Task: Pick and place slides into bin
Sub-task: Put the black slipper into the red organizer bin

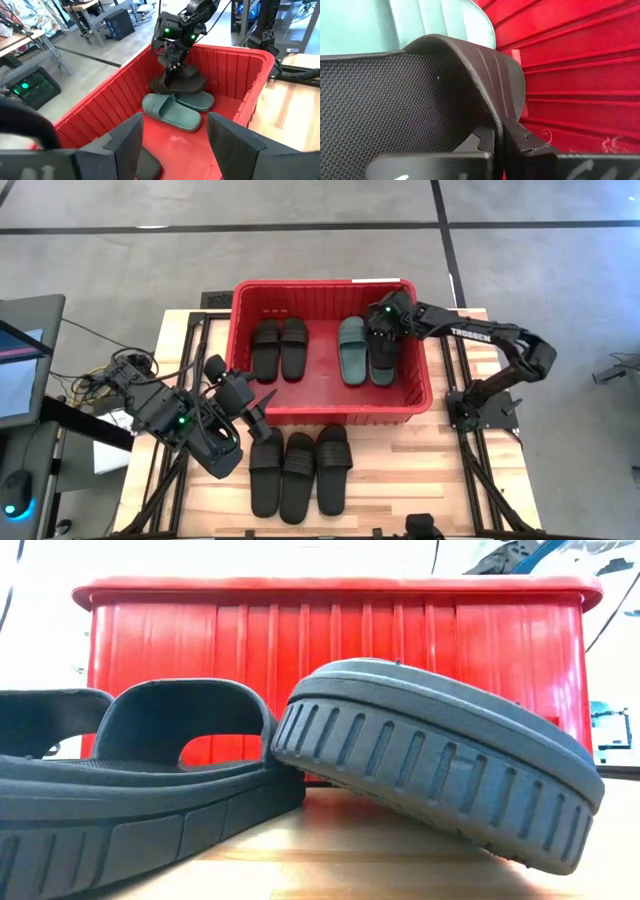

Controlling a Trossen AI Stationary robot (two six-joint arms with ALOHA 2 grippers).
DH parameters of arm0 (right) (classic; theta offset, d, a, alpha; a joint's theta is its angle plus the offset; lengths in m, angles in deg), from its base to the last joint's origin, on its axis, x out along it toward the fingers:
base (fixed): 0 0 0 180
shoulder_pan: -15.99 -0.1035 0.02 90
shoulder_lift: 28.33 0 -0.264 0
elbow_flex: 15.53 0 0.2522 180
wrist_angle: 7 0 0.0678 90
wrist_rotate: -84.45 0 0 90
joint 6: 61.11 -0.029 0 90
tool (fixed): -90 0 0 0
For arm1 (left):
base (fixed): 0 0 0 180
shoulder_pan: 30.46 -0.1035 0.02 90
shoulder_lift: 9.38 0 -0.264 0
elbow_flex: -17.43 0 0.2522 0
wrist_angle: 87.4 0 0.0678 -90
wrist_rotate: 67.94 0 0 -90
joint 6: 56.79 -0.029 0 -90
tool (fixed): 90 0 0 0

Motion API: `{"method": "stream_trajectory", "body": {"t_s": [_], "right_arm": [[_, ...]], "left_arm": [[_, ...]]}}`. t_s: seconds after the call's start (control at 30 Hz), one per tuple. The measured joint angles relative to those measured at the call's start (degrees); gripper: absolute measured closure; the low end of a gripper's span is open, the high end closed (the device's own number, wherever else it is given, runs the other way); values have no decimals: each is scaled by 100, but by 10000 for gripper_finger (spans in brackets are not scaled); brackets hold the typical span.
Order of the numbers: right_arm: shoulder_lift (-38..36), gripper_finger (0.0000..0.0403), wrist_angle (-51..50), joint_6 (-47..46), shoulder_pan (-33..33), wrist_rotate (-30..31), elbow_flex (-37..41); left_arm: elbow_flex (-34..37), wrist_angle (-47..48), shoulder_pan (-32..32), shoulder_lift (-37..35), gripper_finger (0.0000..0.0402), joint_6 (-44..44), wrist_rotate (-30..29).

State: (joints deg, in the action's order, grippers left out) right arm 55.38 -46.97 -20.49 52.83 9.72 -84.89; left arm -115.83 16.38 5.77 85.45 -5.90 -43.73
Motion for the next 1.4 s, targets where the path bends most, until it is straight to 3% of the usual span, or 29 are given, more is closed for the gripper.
{"method": "stream_trajectory", "body": {"t_s": [0.83, 1.4], "right_arm": [[-35, 392, -357, 28, 341, 345, -6], [-34, 401, -342, -172, -72, 881, 0]], "left_arm": [[0, 0, -33, 0, 195, 222, 54], [0, 0, -33, 0, 195, 274, 49]]}}
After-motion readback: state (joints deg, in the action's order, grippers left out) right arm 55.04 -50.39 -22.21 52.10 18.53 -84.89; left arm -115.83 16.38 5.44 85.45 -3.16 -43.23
